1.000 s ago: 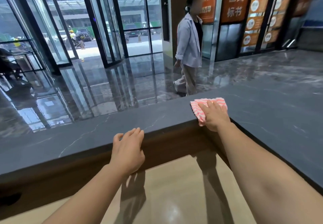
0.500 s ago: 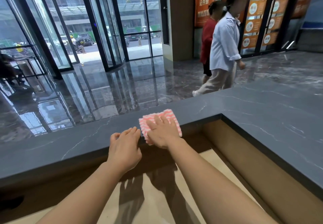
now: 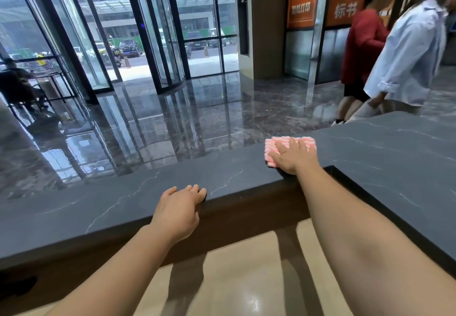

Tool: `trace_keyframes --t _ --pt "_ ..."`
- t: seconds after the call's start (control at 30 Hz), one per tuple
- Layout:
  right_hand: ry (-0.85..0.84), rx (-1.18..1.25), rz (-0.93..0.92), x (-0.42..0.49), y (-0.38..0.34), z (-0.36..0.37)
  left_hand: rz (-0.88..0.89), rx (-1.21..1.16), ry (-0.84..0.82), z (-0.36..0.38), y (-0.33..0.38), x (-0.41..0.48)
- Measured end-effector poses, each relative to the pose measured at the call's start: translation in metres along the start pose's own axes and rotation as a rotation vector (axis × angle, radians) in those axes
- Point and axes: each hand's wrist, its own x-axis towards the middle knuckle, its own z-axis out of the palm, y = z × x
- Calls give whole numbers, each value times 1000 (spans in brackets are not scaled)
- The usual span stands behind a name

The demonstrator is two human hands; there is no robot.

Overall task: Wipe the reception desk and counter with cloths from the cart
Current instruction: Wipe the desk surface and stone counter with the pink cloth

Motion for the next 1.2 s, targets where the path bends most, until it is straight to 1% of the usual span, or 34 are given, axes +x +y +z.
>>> trace_keyframes --t 0.1,0.17,0.27,0.43,0.5,0.6,0.67,0.8,0.9,0.97,1.1,1.2 --pt "1 25 61 8 -16 -1 26 10 -29 -2 -5 3" --pt "-8 32 23 7 -40 0 36 15 -41 -3 -6 3" --pt "-23 25 -122 0 -90 6 34 2 -62 -3 -7 4" --pt "-112 35 -456 -23 -189 22 24 29 -104 -7 -6 9" --pt "-136 18 -552 -24 -205 23 9 9 -112 -11 -3 10" --pt "-105 -53 -611 -12 -194 19 14 59 -128 -14 -1 12" --pt "-78 -68 -556 2 -168 15 13 85 -148 -16 1 14" --pt "-22 -44 -307 34 -91 6 -1 64 -156 -18 2 15" --pt "-36 -30 -116 43 -36 -2 -4 25 -158 -16 -1 17" --pt "-43 -5 -42 42 -18 -6 -3 2 -169 -15 -4 18" --pt "-49 -12 -23 31 -28 -5 1 1 -193 -13 -5 20" --pt "-62 -7 -126 11 -59 0 -12 25 -197 -15 -2 21"
